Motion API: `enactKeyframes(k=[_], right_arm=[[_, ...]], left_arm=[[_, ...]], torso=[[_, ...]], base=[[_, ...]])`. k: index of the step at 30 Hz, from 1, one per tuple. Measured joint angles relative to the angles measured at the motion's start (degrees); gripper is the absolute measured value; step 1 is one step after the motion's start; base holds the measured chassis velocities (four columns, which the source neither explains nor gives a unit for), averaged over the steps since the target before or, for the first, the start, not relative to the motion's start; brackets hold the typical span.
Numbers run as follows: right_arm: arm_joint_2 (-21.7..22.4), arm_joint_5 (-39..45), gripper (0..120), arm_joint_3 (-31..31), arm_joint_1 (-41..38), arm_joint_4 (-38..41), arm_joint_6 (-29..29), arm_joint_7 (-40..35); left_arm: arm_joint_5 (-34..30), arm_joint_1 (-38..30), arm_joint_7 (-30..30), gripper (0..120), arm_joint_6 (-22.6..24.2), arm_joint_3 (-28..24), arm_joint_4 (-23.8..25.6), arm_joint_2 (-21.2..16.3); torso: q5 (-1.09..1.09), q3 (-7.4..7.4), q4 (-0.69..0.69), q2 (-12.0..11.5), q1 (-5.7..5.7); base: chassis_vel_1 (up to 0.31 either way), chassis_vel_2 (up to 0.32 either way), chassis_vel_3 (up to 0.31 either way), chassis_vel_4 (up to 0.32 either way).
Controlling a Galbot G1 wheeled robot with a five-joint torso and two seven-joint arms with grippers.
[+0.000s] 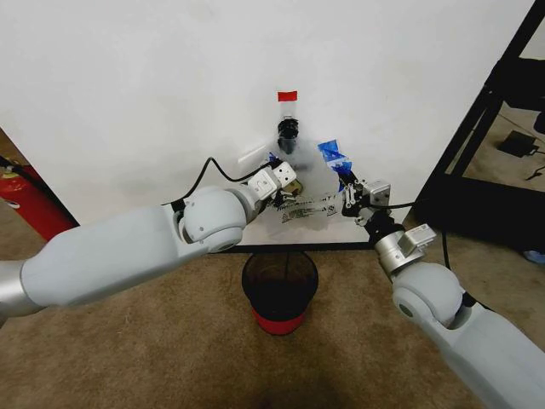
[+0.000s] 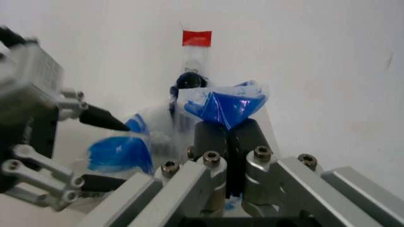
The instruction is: Pick up the garbage bag from the wall and place it over the trash bin.
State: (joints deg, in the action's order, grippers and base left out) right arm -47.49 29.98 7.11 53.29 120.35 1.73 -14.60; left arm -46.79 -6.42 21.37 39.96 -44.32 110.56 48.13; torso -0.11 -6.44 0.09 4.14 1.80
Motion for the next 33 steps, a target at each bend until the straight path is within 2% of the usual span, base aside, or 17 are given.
enactKeyframes(k=[1, 2, 3, 6, 8, 18, 27, 33], right_arm=[[0.2, 0.2, 0, 0.1, 0.0, 0.2, 0.0, 0.1], [0.3, 0.2, 0, 0.1, 0.1, 0.3, 0.0, 0.1], [0.5, 0.4, 0, 0.3, 0.2, 0.6, 0.0, 0.3], [0.5, 0.5, 0, 0.4, 0.3, 0.7, 0.0, 0.3], [0.5, 0.5, 0, 0.5, 0.4, 0.8, 0.0, 0.3], [-0.5, 0.1, 0, 0.1, 0.4, -0.7, -0.2, 0.3], [-0.5, 0.3, 0, 0.7, 0.8, -0.4, -0.6, -0.1], [-0.3, 1.7, 0, 2.8, 1.7, 1.7, -1.1, -0.2]], left_arm=[[0.3, -0.3, 0.5, 63, 0.9, -0.4, -0.9, 0.4], [0.4, -0.4, 0.7, 63, 1.3, -0.7, -1.3, 0.5], [0.1, -0.6, 1.5, 54, 2.1, -1.0, -2.3, 1.0], [-0.9, -0.7, 2.4, 48, 2.3, -1.0, -3.0, 1.1], [-2.1, -0.7, 3.3, 39, 2.3, -0.5, -3.4, 1.2], [-5.4, 1.8, 6.0, 2, 2.3, 2.4, -1.6, 1.1], [-6.9, 4.8, 9.4, 0, 0.4, 6.5, -0.5, 1.8], [-8.9, 7.9, 12.9, 0, -3.1, 13.2, 4.9, 0.3]], torso=[[0.0, 0.0, 0.0, 0.0, 0.0], [0.01, 0.0, 0.01, 0.0, 0.0], [0.0, 0.0, 0.0, 0.0, 0.0], [0.0, 0.0, 0.0, 0.0, 0.0], [0.0, 0.0, 0.0, 0.0, 0.0], [0.0, 0.0, -0.01, 0.0, 0.0], [0.0, 0.0, 0.0, 0.0, 0.0], [0.0, 0.01, 0.0, 0.0, 0.0]], base=[[0.0, 0.0, 0.0, 0.0], [0.0, 0.0, 0.0, 0.0], [0.0, 0.0, 0.0, 0.0], [0.0, 0.0, 0.0, 0.0], [0.0, 0.0, 0.0, 0.0], [0.0, 0.0, 0.0, 0.0], [0.0, 0.0, 0.0, 0.0], [0.0, 0.0, 0.0, 0.0]])
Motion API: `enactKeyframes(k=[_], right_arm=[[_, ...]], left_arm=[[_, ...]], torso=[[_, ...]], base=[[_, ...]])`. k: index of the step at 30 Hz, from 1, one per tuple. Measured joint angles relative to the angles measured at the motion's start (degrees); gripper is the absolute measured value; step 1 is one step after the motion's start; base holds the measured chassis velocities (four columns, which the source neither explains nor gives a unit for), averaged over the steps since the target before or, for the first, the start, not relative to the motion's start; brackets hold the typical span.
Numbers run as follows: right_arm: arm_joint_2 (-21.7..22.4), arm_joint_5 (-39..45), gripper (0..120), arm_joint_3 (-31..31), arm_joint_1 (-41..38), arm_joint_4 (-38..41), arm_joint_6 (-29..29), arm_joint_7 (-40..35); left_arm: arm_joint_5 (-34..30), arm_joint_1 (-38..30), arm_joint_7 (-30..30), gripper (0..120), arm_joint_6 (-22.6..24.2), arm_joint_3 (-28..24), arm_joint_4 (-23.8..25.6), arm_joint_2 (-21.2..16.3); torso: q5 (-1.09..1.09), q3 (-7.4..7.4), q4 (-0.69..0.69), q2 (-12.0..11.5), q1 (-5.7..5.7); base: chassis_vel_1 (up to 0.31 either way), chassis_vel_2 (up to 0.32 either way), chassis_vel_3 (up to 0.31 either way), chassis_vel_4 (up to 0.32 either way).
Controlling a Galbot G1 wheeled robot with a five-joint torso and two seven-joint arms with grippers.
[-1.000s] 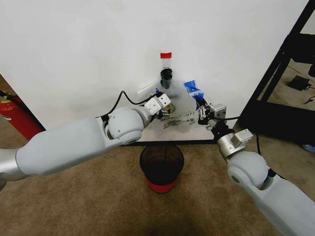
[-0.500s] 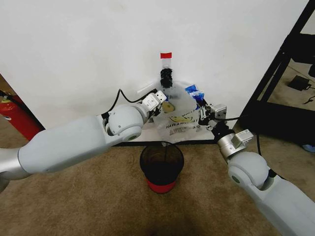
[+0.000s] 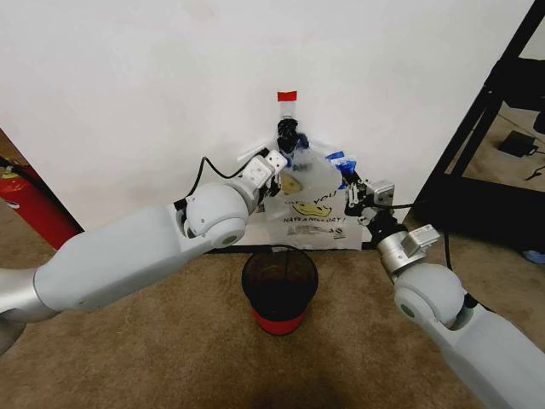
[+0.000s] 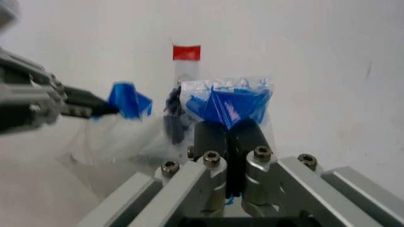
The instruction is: Pick up the garbage bag from the wall and place it over the trash bin.
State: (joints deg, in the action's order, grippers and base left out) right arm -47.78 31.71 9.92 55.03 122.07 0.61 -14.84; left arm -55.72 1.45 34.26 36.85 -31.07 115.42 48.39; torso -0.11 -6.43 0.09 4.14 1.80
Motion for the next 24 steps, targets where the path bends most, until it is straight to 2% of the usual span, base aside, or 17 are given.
enactKeyframes(k=[1, 7, 13, 19, 24], right_arm=[[0.0, 0.0, 0, 0.0, 0.0, 0.0, 0.0, 0.0], [0.0, 2.4, 0, 2.2, 1.2, 3.1, -0.2, -0.3], [-0.2, 4.9, 0, 1.9, 0.2, 4.3, -0.1, -1.3], [-0.6, 8.0, 0, -0.5, -1.1, 5.5, 0.3, -2.5], [-1.7, 7.0, 0, -1.8, -0.9, 4.4, 0.1, -2.5]], left_arm=[[0.0, 0.0, 0.0, 0, 0.0, 0.0, 0.0, 0.0], [-1.9, 5.4, 1.1, 0, -0.8, 7.2, 8.6, -3.6], [-2.2, 10.0, 1.2, 0, -1.4, 11.7, 13.3, -5.5], [-3.0, 13.1, 1.3, 0, -2.4, 15.8, 15.3, -6.0], [-1.2, 17.5, 1.3, 0, -3.8, 16.8, 14.8, -5.7]], torso=[[0.0, 0.0, 0.0, 0.0, 0.0], [-0.01, 0.0, -0.01, 0.0, -0.01], [-0.01, 0.0, -0.01, 0.0, -0.01], [-0.01, 0.0, -0.01, 0.0, -0.01], [0.0, 0.0, 0.01, 0.0, -0.01]], base=[[0.0, 0.0, 0.0, 0.0], [0.0, 0.0, 0.0, 0.0], [0.0, 0.0, 0.0, 0.0], [0.0, 0.0, 0.0, 0.0], [0.0, 0.0, 0.0, 0.0]])
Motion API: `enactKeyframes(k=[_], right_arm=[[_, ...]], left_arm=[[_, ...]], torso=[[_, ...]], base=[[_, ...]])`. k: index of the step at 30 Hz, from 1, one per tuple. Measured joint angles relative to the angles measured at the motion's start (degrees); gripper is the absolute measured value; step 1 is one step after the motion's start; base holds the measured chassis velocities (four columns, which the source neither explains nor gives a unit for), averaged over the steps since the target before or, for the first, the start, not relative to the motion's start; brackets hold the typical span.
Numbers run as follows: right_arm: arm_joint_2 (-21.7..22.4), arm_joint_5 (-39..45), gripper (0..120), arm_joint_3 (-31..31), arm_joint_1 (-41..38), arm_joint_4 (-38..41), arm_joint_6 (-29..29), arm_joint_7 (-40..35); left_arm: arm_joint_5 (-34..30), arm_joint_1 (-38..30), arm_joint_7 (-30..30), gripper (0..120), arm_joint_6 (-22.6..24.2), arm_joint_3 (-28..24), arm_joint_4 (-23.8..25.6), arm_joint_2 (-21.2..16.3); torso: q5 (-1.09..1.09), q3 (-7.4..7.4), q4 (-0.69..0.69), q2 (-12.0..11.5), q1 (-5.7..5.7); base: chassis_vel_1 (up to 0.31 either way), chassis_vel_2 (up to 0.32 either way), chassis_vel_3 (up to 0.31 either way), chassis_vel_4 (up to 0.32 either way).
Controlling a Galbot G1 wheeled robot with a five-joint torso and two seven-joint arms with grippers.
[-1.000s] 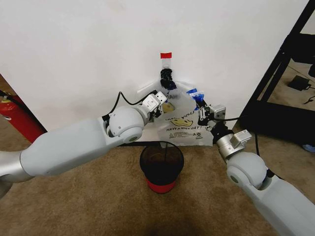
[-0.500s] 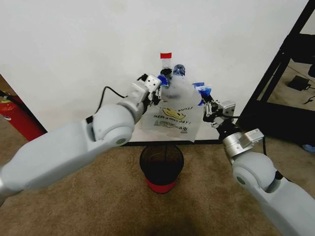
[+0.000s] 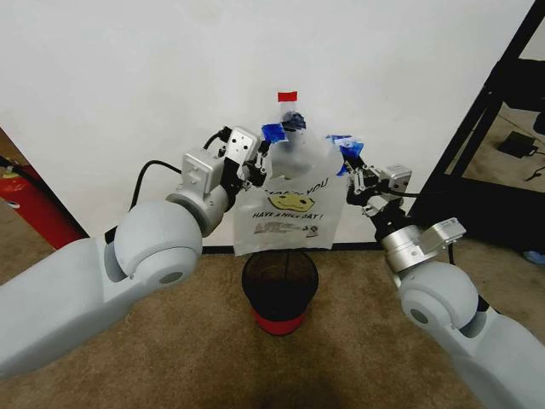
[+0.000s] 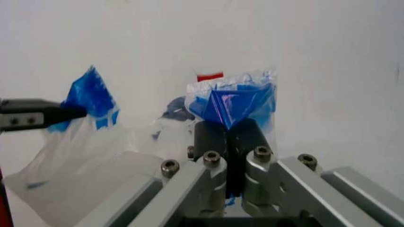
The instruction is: Pick up the garbage bag from the wall and place it over the trash bin.
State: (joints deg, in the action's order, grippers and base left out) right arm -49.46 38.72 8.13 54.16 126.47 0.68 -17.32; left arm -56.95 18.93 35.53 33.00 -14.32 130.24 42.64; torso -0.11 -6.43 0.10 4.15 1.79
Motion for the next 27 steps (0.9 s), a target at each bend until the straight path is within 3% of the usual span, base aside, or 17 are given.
enactKeyframes(k=[6, 11, 17, 21, 27], right_arm=[[-1.0, -1.8, 0, -1.8, -0.1, -1.5, -0.3, 0.1], [-1.5, -2.9, 0, -3.0, 0.6, -2.2, -0.9, 0.1], [-5.9, -4.4, 0, -5.3, 1.1, -4.4, -2.0, 0.1], [-12.1, -6.0, 0, -10.1, 0.5, -7.5, -2.6, -1.6], [-15.6, -8.2, 0, -11.7, 2.1, -10.0, -3.8, -2.3]], left_arm=[[4.5, 8.7, -0.3, 0, -0.9, 0.9, -1.5, 2.3], [6.5, 11.3, -0.8, 0, -1.8, 2.0, -3.2, 3.8], [11.5, 19.4, -3.2, 0, -3.8, 7.7, -4.5, 3.6], [15.2, 29.8, -3.9, 0, -4.5, 12.6, -2.4, 4.0], [17.7, 35.5, -3.8, 0, -5.3, 14.6, -1.4, 5.5]], torso=[[-0.01, 0.0, -0.02, 0.0, 0.0], [-0.01, -0.01, 0.0, 0.0, 0.0], [-0.01, 0.0, -0.02, 0.0, 0.01], [-0.01, -0.01, -0.07, 0.0, 0.0], [-0.04, 0.0, -0.03, 0.0, 0.0]], base=[[0.0, 0.0, 0.0, 0.0], [0.0, 0.0, 0.0, 0.0], [0.0, 0.0, 0.0, 0.0], [0.0, 0.0, 0.0, 0.0], [0.0, 0.0, 0.0, 0.0]])
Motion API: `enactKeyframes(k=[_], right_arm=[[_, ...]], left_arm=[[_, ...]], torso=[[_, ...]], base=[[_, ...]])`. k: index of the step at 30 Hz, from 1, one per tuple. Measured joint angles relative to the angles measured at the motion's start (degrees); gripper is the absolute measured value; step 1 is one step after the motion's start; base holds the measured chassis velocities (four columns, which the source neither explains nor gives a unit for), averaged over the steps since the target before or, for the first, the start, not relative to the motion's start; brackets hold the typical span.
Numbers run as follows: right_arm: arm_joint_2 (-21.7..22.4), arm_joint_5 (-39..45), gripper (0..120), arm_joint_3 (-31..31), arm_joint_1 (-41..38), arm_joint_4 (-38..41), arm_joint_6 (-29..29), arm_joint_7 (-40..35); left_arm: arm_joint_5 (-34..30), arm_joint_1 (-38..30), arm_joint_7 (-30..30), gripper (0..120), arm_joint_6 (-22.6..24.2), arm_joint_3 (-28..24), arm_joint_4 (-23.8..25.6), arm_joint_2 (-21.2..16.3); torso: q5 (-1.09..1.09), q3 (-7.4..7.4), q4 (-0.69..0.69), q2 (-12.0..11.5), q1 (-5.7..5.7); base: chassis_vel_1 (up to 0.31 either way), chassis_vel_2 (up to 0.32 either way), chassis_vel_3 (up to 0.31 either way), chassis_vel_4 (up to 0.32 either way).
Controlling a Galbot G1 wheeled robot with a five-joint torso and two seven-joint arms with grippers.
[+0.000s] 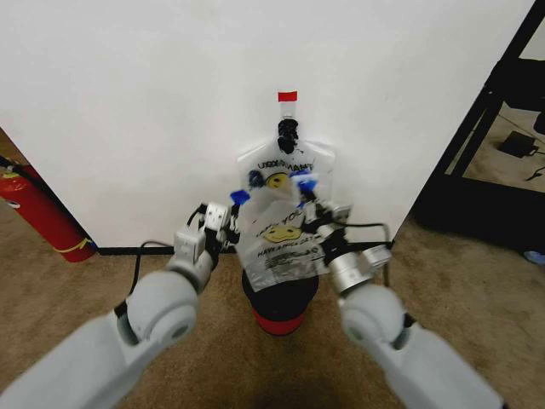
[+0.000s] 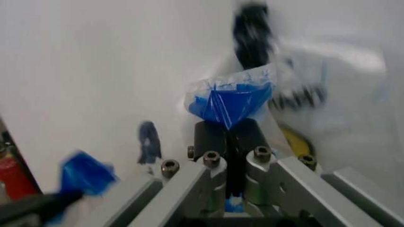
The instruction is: Pick up the garbage bag from the wall and place it over the trash bin.
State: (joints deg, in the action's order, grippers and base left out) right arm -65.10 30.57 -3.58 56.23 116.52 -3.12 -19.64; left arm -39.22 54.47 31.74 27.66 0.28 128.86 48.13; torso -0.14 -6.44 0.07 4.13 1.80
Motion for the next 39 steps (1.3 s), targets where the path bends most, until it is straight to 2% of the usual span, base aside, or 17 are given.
enactKeyframes(k=[3, 6, 7, 11, 20, 23, 28, 32, 39], right_arm=[[-2.1, -0.8, 0, -0.2, 4.0, -1.3, -0.2, -2.7], [-1.9, -2.0, 0, 0.5, 6.6, -1.7, -0.3, -3.0], [-1.2, -3.4, 0, 1.6, 9.6, -1.8, -0.6, -3.1], [0.0, -5.3, 0, 4.1, 14.8, -1.7, -1.5, -3.1], [-2.3, -7.7, 0, 5.3, 18.1, -3.7, -2.6, -3.1], [-2.5, -7.9, 0, 5.0, 18.2, -3.8, -2.4, -3.1], [-1.4, -8.6, 0, 4.4, 19.9, -3.1, -1.2, -4.0], [1.9, -8.6, 0, 3.9, 22.4, -1.3, 0.5, -4.8], [5.7, -3.4, 0, 5.6, 24.4, 2.8, 7.0, -8.3]], left_arm=[[2.4, 5.8, 0.0, 0, -1.0, 1.8, 1.8, 0.8], [3.8, 9.2, 0.0, 0, -1.6, 2.2, 1.8, 1.6], [5.3, 12.6, 0.0, 0, -2.5, 2.2, 1.2, 2.7], [8.7, 16.9, 0.1, 0, -4.3, 0.8, -0.3, 5.8], [14.2, 16.8, 0.1, 0, -6.9, -4.1, -6.6, 12.5], [14.3, 16.0, 0.3, 0, -6.9, -4.8, -7.4, 13.1], [14.3, 17.1, 1.1, 0, -6.8, -4.9, -7.7, 11.0], [14.2, 19.7, 1.5, 0, -6.2, -4.3, -5.7, 7.8], [14.0, 22.1, 2.4, 0, -5.1, -3.3, -4.3, 5.7]], torso=[[0.05, 0.0, 0.02, 0.0, 0.0], [0.03, 0.01, 0.01, 0.0, 0.0], [0.04, 0.01, 0.02, 0.0, 0.0], [0.04, 0.01, 0.02, 0.0, -0.01], [0.04, 0.0, 0.01, 0.0, -0.01], [0.04, 0.0, 0.02, 0.0, 0.0], [0.04, 0.0, 0.02, 0.0, 0.0], [0.04, 0.0, 0.01, 0.0, 0.0], [0.03, 0.0, 0.01, 0.0, 0.0]], base=[[0.0, 0.0, 0.0, 0.0], [0.0, 0.0, 0.0, 0.0], [0.0, 0.0, 0.0, 0.0], [0.0, 0.0, 0.0, 0.0], [0.0, 0.0, 0.0, 0.0], [0.0, 0.0, 0.0, 0.0], [0.0, 0.0, 0.0, 0.0], [0.0, 0.0, 0.0, 0.0], [0.0, 0.0, 0.0, 0.0]])
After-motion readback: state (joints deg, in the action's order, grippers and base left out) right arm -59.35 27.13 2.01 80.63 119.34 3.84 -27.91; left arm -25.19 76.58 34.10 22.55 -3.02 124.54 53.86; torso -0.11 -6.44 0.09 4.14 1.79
